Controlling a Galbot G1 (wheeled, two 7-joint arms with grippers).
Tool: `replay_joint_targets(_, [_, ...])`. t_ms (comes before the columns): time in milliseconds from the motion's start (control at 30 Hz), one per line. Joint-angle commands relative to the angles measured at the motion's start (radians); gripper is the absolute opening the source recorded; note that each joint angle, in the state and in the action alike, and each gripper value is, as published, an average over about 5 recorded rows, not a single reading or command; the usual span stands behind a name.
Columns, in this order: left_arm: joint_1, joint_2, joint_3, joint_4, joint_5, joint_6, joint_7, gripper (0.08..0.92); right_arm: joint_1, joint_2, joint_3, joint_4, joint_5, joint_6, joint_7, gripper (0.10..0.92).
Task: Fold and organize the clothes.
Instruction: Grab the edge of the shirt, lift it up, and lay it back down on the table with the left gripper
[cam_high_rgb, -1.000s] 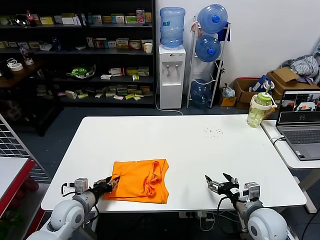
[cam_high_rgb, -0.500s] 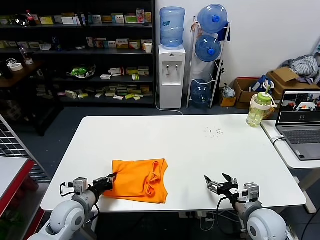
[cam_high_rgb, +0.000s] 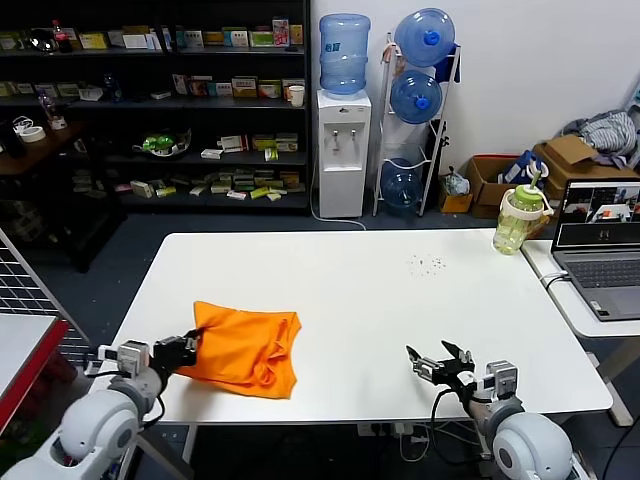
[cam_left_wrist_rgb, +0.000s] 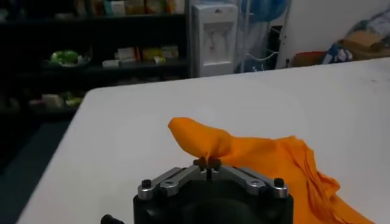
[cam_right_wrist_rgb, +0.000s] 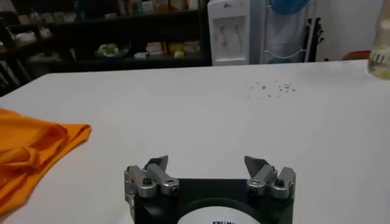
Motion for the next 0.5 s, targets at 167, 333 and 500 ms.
replay_joint_targets(167, [-0.014,0.47,-0.081,0.204,-0.015,-0.011,0.099,0.099,-0.002,-0.009,0.008,0.013,-0.002,0.008,-0.006,0.823])
replay_joint_targets(333, [-0.014,0.552,-0.069,0.229,-0.039,-0.01,0.12,0.099,-0.015,-0.012,0.017,0.019,-0.004,0.01,-0.009,0.823])
replay_joint_targets(500, [-0.025,0.579,-0.061,0.207,-0.062,-0.001,0.122,0.099,-0.024,-0.007,0.021,0.028,-0.01,0.01,-0.008,0.823])
